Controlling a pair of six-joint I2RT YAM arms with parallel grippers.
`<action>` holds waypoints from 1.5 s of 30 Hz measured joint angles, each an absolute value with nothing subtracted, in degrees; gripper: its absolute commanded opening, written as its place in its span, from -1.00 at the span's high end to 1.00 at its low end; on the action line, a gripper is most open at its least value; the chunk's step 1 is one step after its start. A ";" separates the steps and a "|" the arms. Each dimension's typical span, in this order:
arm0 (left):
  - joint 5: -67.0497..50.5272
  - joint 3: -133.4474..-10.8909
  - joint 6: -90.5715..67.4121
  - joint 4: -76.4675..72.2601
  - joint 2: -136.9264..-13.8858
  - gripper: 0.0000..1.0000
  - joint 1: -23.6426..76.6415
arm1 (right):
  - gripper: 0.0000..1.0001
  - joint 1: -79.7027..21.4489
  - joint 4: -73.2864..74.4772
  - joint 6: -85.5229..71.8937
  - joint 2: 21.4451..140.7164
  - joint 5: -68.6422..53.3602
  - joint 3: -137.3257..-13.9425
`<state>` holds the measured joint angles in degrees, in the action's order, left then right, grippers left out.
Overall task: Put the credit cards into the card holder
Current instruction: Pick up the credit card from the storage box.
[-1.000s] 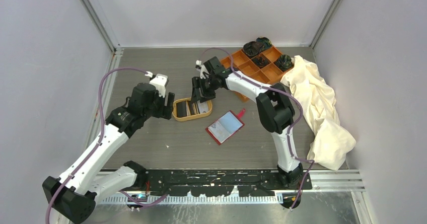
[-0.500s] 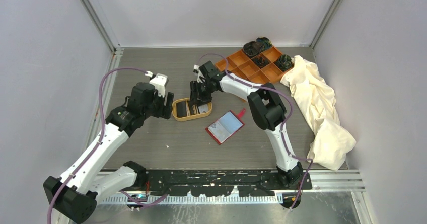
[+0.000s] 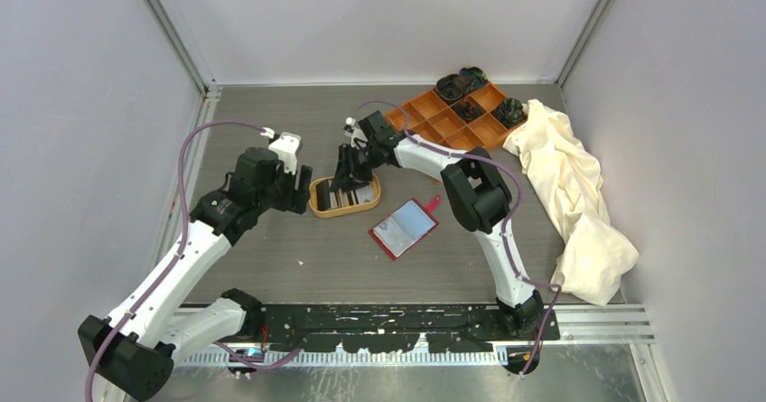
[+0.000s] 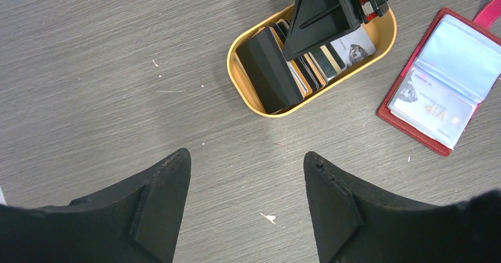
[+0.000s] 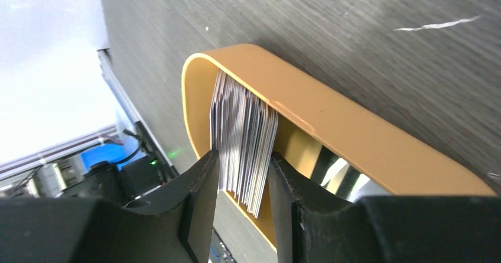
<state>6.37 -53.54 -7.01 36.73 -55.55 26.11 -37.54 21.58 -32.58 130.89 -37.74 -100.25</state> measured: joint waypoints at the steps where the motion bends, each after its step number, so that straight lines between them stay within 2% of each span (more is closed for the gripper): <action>1: 6.37 -53.54 -7.01 36.75 -55.55 -0.40 26.11 | 0.17 -37.50 20.60 -33.45 130.89 -38.68 -99.81; 18: 6.24 -53.54 -6.98 36.73 -56.01 -0.39 26.04 | -0.04 -37.26 16.49 -39.16 133.03 -44.07 -99.09; 45: 5.96 -53.39 -6.94 36.73 -56.05 -0.39 25.85 | 0.04 -35.53 19.77 -34.83 133.34 -46.65 -99.94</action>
<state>5.96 -53.39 -6.94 36.73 -56.05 25.85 -35.53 19.77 -34.83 133.34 -46.65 -99.94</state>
